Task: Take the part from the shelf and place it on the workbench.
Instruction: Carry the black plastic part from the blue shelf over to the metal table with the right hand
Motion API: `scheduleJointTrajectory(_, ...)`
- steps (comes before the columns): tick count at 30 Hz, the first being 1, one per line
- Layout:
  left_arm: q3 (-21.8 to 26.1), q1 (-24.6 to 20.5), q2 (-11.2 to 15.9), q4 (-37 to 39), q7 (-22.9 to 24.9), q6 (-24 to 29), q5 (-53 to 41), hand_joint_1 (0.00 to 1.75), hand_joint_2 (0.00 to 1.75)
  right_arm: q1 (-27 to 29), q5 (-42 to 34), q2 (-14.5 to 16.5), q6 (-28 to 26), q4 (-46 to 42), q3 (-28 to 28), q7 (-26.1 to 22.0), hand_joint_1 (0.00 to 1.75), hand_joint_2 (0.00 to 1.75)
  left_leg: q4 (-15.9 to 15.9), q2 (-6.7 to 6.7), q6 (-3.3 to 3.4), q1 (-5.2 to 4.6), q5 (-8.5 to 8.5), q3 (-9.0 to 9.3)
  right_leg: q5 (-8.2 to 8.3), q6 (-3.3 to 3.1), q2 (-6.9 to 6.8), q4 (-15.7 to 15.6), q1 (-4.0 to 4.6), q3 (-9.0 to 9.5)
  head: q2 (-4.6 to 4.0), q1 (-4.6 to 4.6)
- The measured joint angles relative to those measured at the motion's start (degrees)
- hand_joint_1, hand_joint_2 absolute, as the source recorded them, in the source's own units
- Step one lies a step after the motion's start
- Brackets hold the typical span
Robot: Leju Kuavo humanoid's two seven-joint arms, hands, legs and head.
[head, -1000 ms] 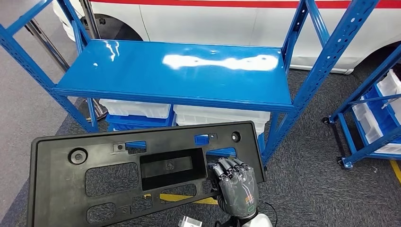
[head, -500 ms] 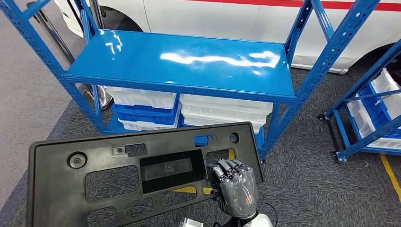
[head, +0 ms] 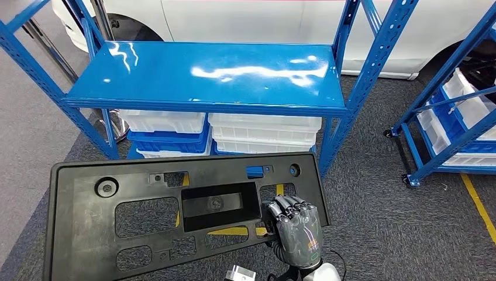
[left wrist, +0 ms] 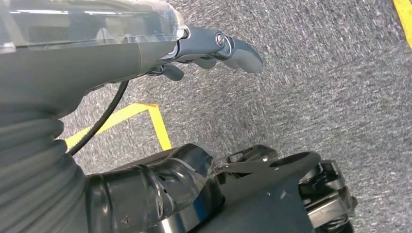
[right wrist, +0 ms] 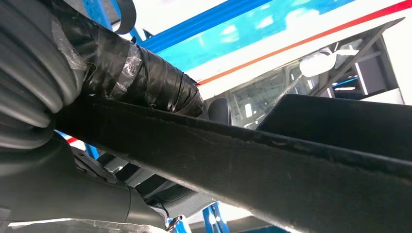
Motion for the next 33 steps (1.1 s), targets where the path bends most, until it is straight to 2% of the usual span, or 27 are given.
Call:
scheduleJointTrajectory(2,0.0,0.0,0.0,0.0,0.0,0.0,0.0,0.00,1.75,0.0,0.0,0.0,0.0,0.0,0.0,0.0,1.75,1.75,-6.8,-0.57,0.09,0.20,3.83,3.62,-0.09,0.19,0.77,0.4,-0.09,-0.11,0.00,0.01)
scheduleJointTrajectory(3,0.0,0.0,0.0,0.0,0.0,0.0,0.0,0.00,1.75,0.0,-0.1,0.0,0.0,0.0,0.0,0.0,1.75,1.75,-10.4,-1.26,0.19,0.23,5.09,5.58,-0.12,0.41,1.17,0.6,-0.08,-0.26,0.00,0.01)
scheduleJointTrajectory(4,0.0,0.1,0.0,0.0,0.0,0.0,0.0,0.00,1.75,0.0,-0.1,0.0,0.0,0.0,0.0,0.0,1.75,1.75,-12.9,-1.88,0.31,0.24,5.66,6.86,-0.09,0.71,1.51,0.7,-0.06,-0.45,0.00,0.01)
scheduleJointTrajectory(5,0.0,0.1,0.0,0.0,0.0,0.0,0.0,0.00,1.75,0.0,-0.1,0.0,0.0,0.0,0.0,0.0,1.75,1.75,-14.2,-2.32,0.44,0.21,5.54,7.48,0.02,1.03,1.84,0.8,-0.03,-0.69,0.00,0.01)
scheduleJointTrajectory(7,0.0,0.0,0.0,0.0,0.0,0.0,0.0,0.00,1.75,0.1,-0.1,0.0,0.0,-0.1,0.0,0.1,1.75,1.75,-14.9,-2.04,0.83,0.27,5.41,7.52,0.30,1.73,2.40,0.9,0.04,-1.09,0.00,0.01)
scheduleJointTrajectory(9,0.1,0.0,0.0,0.0,0.0,0.0,0.0,0.00,1.75,0.3,-0.1,-0.1,0.0,-0.2,0.0,0.1,1.75,1.75,-15.3,-1.28,1.60,0.46,5.68,7.44,-0.62,2.25,1.90,2.2,0.07,-1.87,0.00,0.09)
scheduleJointTrajectory(10,0.1,0.0,0.0,0.0,0.0,0.1,0.0,0.00,1.75,0.4,0.0,-0.1,0.0,-0.3,0.0,0.0,1.75,1.75,-15.6,-0.86,2.03,0.54,5.86,7.41,-2.01,2.43,1.35,4.3,0.11,-2.87,0.00,0.17)
scheduleJointTrajectory(12,0.1,0.1,0.0,0.0,0.0,0.1,0.0,0.00,1.75,0.6,0.1,-0.1,0.0,-0.4,0.0,-0.1,1.75,1.75,-15.6,-0.02,2.48,0.38,5.94,7.26,-5.59,2.67,0.38,11.2,0.02,-6.07,0.00,0.27)
scheduleJointTrajectory(13,0.1,0.1,0.0,0.0,0.0,0.1,0.0,0.00,1.75,0.8,0.1,-0.1,0.0,-0.4,0.0,-0.3,1.75,1.75,-15.5,0.44,2.55,0.31,5.93,7.18,-6.89,2.80,0.25,14.7,-0.03,-7.72,0.00,0.27)
scheduleJointTrajectory(14,0.1,0.2,0.0,0.0,0.0,0.1,0.0,0.00,1.75,1.1,0.2,-0.1,0.0,-0.4,-0.1,-0.4,1.75,1.75,-15.4,0.88,2.57,0.27,5.90,7.13,-7.15,2.89,0.19,16.6,-0.11,-8.64,-0.01,0.27)
scheduleJointTrajectory(15,0.1,0.2,0.0,0.0,0.1,0.1,0.0,0.00,1.75,1.4,0.2,-0.1,0.0,-0.5,-0.2,-0.5,1.75,1.75,-15.3,1.29,2.56,0.26,5.85,7.11,-6.34,2.94,0.09,16.6,-0.19,-8.60,-0.01,0.27)
scheduleJointTrajectory(16,0.1,0.2,0.0,0.0,0.1,0.1,0.1,0.00,1.75,1.6,0.2,-0.1,0.0,-0.6,-0.4,-0.7,1.75,1.75,-15.2,1.66,2.50,0.26,5.76,7.11,-4.56,2.91,-0.17,14.2,-0.26,-7.42,-0.01,0.27)
scheduleJointTrajectory(17,0.1,0.1,0.0,0.0,0.1,0.1,0.1,0.00,1.75,1.9,0.2,-0.1,0.0,-0.8,-0.6,-0.9,1.75,1.75,-15.0,1.96,2.37,0.25,5.63,7.13,-2.44,2.79,-0.81,10.4,-0.28,-5.50,-0.01,0.28)
scheduleJointTrajectory(19,0.2,0.1,0.0,0.0,0.0,0.1,0.2,0.00,1.75,2.1,0.2,-0.1,0.0,-1.3,-1.2,-1.4,1.75,1.75,-14.6,2.52,1.90,0.00,5.33,7.02,-0.23,2.37,-2.79,3.8,0.15,-2.38,0.00,0.27)
scheduleJointTrajectory(21,0.2,0.1,0.0,0.0,0.0,0.2,0.2,0.00,1.75,2.7,0.3,0.0,0.0,-2.0,-2.1,-2.1,1.75,1.75,-14.4,3.18,1.37,-0.31,5.19,6.93,-0.26,1.96,-3.56,1.9,0.61,-1.81,0.00,0.24)
scheduleJointTrajectory(23,0.3,0.1,0.0,0.0,0.0,0.3,0.3,0.00,1.75,3.8,0.2,0.2,0.0,-2.9,-3.3,-3.0,1.75,1.75,-14.3,3.61,0.83,-0.27,4.94,6.97,0.02,1.43,-2.75,1.7,0.48,-2.00,0.00,0.25)
scheduleJointTrajectory(24,0.4,0.1,0.0,0.0,0.0,0.4,0.3,0.00,1.75,4.3,0.2,0.4,0.0,-3.4,-4.1,-3.5,1.75,1.75,-13.6,3.11,0.55,-0.18,4.23,6.72,0.19,1.04,-2.36,1.5,0.34,-2.02,0.00,0.25)
scheduleJointTrajectory(25,0.5,0.1,0.0,0.0,0.0,0.4,0.4,0.00,1.75,4.7,0.2,0.7,0.0,-3.9,-4.7,-3.9,1.75,1.75,-11.9,2.31,0.28,-0.08,2.90,6.02,0.39,0.63,-1.98,1.3,0.19,-2.06,0.00,0.25)
scheduleJointTrajectory(27,0.6,0.2,0.0,0.0,0.0,0.5,0.4,0.00,1.75,5.2,0.2,1.1,0.0,-4.6,-5.8,-4.3,1.75,1.75,-5.4,0.53,-0.04,0.02,-0.93,3.22,0.62,0.11,-1.17,1.2,0.12,-2.24,0.00,0.23)
scheduleJointTrajectory(28,0.7,0.2,0.0,0.0,0.0,0.5,0.4,0.00,1.75,5.4,0.2,1.3,0.0,-4.8,-6.1,-4.5,1.75,1.75,-1.6,0.19,-0.12,0.03,-2.51,1.59,0.69,0.02,-0.73,1.3,0.16,-2.35,0.00,0.22)
scheduleJointTrajectory(29,0.8,0.2,0.0,0.0,-0.1,0.5,0.4,0.00,1.75,5.8,0.1,1.5,0.0,-5.0,-6.5,-4.7,1.75,1.75,0.9,0.06,-0.16,0.03,-3.13,0.51,0.72,-0.02,-0.24,1.3,0.19,-2.41,0.00,0.23)
scheduleJointTrajectory(30,0.9,0.3,0.0,0.0,0.0,0.6,0.5,0.00,1.75,6.2,0.1,1.7,0.0,-5.3,-6.9,-5.1,1.75,1.75,1.5,0.02,-0.14,0.03,-2.66,0.30,0.74,-0.04,0.27,1.4,0.21,-2.43,0.00,0.22)
scheduleJointTrajectory(31,1.0,0.3,0.0,0.0,0.0,0.6,0.5,0.00,1.75,6.6,0.0,1.9,0.0,-5.5,-7.5,-5.8,1.75,1.75,-0.3,-0.04,-0.06,0.03,-1.11,1.20,0.75,-0.03,0.80,1.5,0.20,-2.43,0.00,0.22)
scheduleJointTrajectory(32,1.1,0.3,0.0,0.0,0.0,0.6,0.5,0.00,1.75,7.1,-0.2,2.2,0.0,-5.9,-8.1,-6.6,1.75,1.75,-3.8,-0.33,0.09,0.04,1.06,2.92,0.74,0.00,1.32,1.6,0.18,-2.42,0.00,0.22)
scheduleJointTrajectory(33,1.1,0.3,0.0,0.0,0.0,0.6,0.5,0.00,1.75,7.6,-0.3,2.6,0.0,-6.4,-8.7,-7.5,1.75,1.75,-7.7,-1.19,0.33,0.06,2.74,4.80,0.73,0.08,1.80,1.8,0.17,-2.49,0.00,0.22)
